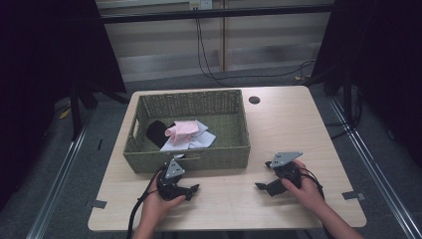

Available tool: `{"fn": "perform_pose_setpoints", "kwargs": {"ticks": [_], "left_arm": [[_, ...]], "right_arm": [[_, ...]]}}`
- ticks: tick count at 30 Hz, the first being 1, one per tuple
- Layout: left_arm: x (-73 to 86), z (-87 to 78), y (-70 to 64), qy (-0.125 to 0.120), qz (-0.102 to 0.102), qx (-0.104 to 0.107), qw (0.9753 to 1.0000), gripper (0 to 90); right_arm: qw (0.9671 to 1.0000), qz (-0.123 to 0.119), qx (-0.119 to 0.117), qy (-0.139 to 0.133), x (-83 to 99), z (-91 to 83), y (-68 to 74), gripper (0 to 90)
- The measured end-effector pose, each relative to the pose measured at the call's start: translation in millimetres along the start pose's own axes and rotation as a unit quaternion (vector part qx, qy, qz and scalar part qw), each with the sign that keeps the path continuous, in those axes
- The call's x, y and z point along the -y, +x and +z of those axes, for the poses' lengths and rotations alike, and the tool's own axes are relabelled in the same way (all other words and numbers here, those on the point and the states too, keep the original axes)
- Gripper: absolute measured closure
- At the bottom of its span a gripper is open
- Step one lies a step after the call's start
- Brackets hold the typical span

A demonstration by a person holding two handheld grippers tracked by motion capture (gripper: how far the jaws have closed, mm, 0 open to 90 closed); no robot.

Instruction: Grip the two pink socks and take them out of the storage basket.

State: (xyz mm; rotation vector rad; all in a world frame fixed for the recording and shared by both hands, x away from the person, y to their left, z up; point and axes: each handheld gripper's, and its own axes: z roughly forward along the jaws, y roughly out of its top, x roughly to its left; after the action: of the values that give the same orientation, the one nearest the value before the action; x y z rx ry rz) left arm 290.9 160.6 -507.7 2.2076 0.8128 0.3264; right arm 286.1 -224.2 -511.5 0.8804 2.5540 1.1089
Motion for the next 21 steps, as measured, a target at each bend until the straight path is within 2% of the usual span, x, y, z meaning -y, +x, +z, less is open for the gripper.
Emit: {"fn": "perform_pose_setpoints", "kwargs": {"ticks": [3,4,5,8,11,17,21], "left_arm": [[0.2,-0.5,-1.0,-0.002,-0.002,-0.004,1.0,18.3],[0.0,-1.3,-1.4,-0.002,-0.002,-0.005,1.0,20.7],[-1.5,-3.3,-2.1,0.006,-0.009,-0.008,0.9999,27.1],[-4.5,-6.7,-1.6,0.011,-0.016,-0.004,0.9998,27.5],[-12.3,-15.3,-0.2,0.005,-0.026,-0.004,0.9996,27.1],[-43.0,-43.0,6.9,0.001,-0.024,-0.008,0.9997,26.9],[-60.0,-58.3,11.2,0.007,-0.025,0.004,0.9997,26.8]], "right_arm": [[1.0,-0.001,0.0,0.0,0.0,0.0,-0.1,11.2],[1.0,-0.001,-0.001,0.0,0.0,0.0,-0.1,11.1],[1.0,0.0,-0.001,0.0,0.0,0.0,-0.1,11.2],[1.0,-0.001,0.0,0.0,0.0,0.0,-0.1,11.1],[1.0,-0.001,-0.001,0.0,0.0,0.0,-0.1,11.2],[1.0,-0.001,0.0,0.0,0.0,0.0,-0.1,11.2],[1.0,-0.001,0.0,0.0,0.0,0.0,-0.1,11.2]]}}
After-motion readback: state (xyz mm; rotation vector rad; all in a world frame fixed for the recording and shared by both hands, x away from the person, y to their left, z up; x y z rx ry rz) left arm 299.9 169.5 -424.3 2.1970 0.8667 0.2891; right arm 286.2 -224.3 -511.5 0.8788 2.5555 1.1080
